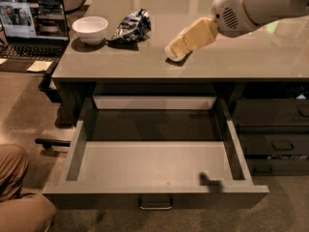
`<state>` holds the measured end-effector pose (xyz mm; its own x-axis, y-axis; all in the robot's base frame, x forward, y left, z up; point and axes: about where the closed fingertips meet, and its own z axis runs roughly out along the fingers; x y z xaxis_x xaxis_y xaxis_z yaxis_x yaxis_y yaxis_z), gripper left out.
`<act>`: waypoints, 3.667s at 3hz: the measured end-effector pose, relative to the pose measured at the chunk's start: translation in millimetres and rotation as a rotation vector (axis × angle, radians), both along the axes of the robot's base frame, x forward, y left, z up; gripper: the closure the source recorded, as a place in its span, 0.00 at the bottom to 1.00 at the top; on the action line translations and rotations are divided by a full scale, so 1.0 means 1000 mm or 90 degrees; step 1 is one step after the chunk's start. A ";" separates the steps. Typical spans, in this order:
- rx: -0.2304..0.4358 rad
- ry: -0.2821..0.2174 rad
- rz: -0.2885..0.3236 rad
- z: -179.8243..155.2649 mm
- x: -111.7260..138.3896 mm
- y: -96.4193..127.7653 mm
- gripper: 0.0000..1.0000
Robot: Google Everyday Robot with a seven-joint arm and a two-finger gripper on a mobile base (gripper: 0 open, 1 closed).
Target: Place blue chip bag into top drawer
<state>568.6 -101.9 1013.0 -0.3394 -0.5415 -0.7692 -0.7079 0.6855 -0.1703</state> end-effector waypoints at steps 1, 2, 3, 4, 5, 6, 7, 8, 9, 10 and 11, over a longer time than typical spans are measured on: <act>0.040 -0.013 -0.055 -0.012 0.035 0.020 0.00; 0.087 -0.038 -0.106 -0.018 0.075 0.043 0.00; 0.128 -0.047 -0.116 -0.027 0.115 0.067 0.00; 0.157 -0.034 -0.098 -0.038 0.151 0.088 0.00; 0.163 -0.024 -0.055 -0.042 0.184 0.110 0.00; 0.153 -0.010 -0.026 -0.049 0.233 0.135 0.00; 0.153 -0.010 -0.026 -0.049 0.233 0.135 0.00; 0.160 -0.005 -0.051 -0.055 0.237 0.134 0.00; 0.159 0.003 -0.111 -0.076 0.256 0.125 0.00; 0.167 0.010 -0.161 -0.097 0.277 0.114 0.00; 0.177 0.012 -0.203 -0.113 0.294 0.101 0.00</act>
Offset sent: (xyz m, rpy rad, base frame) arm 0.1285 0.0683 -0.0306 0.2323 -0.0993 -0.2684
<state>862.2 -0.5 899.6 -0.4721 -0.1799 -0.8630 -0.4534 0.8891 0.0628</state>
